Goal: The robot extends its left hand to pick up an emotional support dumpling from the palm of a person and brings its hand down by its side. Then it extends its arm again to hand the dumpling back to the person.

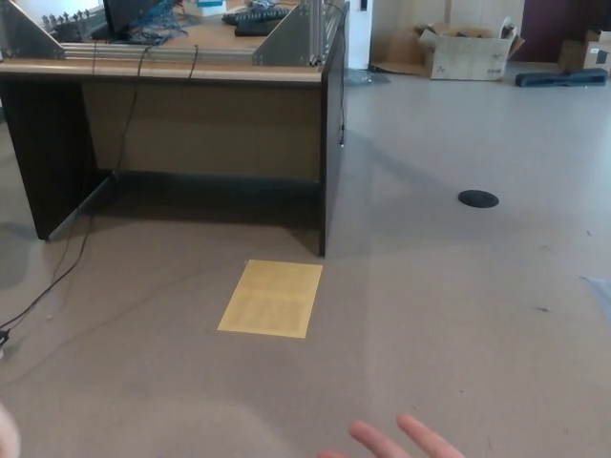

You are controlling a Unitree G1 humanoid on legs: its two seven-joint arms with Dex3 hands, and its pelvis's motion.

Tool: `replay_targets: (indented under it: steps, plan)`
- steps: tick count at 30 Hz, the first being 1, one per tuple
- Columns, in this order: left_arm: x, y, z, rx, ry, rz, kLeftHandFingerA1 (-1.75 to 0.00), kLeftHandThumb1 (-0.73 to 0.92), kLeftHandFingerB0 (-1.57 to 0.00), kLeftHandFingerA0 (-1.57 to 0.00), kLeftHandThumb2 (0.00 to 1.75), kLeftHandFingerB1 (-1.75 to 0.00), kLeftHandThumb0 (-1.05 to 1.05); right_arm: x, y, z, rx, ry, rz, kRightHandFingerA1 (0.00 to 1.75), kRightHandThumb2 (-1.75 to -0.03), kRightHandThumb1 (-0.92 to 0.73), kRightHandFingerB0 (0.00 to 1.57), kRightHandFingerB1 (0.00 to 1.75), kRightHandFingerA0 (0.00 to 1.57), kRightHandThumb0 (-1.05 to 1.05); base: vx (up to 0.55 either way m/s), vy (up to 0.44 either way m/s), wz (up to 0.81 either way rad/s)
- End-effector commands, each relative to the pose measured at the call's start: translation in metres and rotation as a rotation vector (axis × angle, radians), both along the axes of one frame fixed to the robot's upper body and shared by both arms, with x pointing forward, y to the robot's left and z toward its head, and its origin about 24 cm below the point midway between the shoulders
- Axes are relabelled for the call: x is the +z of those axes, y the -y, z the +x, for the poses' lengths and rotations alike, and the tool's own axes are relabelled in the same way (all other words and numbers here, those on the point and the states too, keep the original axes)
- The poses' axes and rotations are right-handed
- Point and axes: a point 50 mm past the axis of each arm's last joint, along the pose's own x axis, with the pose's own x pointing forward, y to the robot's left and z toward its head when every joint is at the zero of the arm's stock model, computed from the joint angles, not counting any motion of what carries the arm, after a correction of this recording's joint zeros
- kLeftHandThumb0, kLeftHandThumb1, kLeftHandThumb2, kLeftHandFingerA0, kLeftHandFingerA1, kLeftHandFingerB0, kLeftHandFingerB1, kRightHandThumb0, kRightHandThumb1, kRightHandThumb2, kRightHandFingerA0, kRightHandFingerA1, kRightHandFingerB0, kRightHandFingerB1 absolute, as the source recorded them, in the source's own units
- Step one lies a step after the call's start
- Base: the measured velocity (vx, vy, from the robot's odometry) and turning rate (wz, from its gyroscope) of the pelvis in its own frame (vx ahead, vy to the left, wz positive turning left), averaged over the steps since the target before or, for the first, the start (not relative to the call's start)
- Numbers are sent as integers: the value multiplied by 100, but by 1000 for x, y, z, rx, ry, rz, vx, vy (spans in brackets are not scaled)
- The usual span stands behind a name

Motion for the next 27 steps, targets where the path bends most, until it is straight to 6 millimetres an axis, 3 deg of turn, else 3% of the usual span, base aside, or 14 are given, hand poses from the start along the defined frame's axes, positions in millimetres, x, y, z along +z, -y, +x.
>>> replay_targets:
  steps: [1, 2, 3, 4, 5, 7, 13, 14, 15, 16, 17, 22, 24, 27]
  plan:
    - [124, 24, 32, -156, 379, 354, -135, 76, -97, -102, 63, -85, -17, 5, 8, 3, -41, 11, 11, 47, -59, -64, 51, 38, 74, -36, 0, 0, 0]
    - [148, 36, 35, -205, 445, 426, -135, 76, -97, -102, 63, -85, -17, 5, 8, 3, -42, 10, 8, 47, -59, -64, 51, 38, 74, -36, 0, 0, 0]
    - [148, 36, 35, -205, 445, 426, -135, 76, -97, -102, 63, -85, -17, 5, 8, 3, -42, 10, 8, 47, -59, -64, 51, 38, 74, -36, 0, 0, 0]
    - [173, 50, 36, -254, 492, 536, -136, 76, -94, -104, 64, -93, -19, 5, 9, 2, -40, 9, 0, 46, -59, -64, 50, 38, 74, -37, 0, 0, 0]
    - [192, 64, 36, -311, 547, 621, -127, 76, -93, -107, 63, -91, -16, 5, 10, 2, -41, 10, -3, 46, -59, -65, 49, 38, 73, -36, 0, 0, 0]
    - [226, 94, 33, -423, 646, 782, -128, 76, -95, -103, 64, -87, -10, 5, 12, 2, -44, 9, -3, 46, -59, -64, 49, 38, 72, -37, 0, 0, 0]
    - [276, 176, 25, -708, 792, 1053, -134, 71, -92, -90, 71, -89, -11, 7, 11, 4, -42, 5, -14, 46, -60, -67, 49, 37, 72, -37, 0, 0, 0]
    - [277, 178, 25, -713, 794, 1063, -134, 71, -92, -90, 71, -89, -11, 7, 11, 4, -41, 4, -13, 46, -60, -67, 49, 37, 72, -37, 0, 0, 0]
    - [282, 190, 24, -743, 803, 1106, -133, 63, -94, -89, 76, -92, -13, 7, 11, 3, -39, 8, -12, 58, -81, -55, 45, 50, 67, -43, 0, 0, 0]
    - [285, 198, 23, -763, 808, 1135, -133, 63, -94, -89, 76, -92, -13, 6, 11, 3, -37, 10, -12, 58, -81, -55, 45, 50, 67, -43, 0, 0, 0]
    - [287, 225, 19, -834, 852, 1226, -134, 65, -92, -88, 74, -88, -13, 6, 10, 2, -33, 12, -11, 47, -60, -65, 50, 38, 74, -37, 0, 0, 0]
    - [276, 264, 10, -963, 904, 1345, -138, 65, -90, -89, 78, -100, -14, 8, 9, 4, -22, 14, -21, 46, -60, -67, 49, 38, 72, -38, 0, 0, 0]
    - [271, 284, 2, -1047, 911, 1390, -157, 56, -85, -84, 82, -125, -9, 12, 9, 7, -13, 30, -26, 49, -59, -64, 49, 38, 76, -38, 0, 0, 0]
    - [267, 299, -5, -1096, 912, 1428, -162, 61, -80, -78, 79, -129, -10, 14, 8, 9, -7, 36, -22, 48, -59, -64, 50, 38, 76, -37, 0, 0, 0]
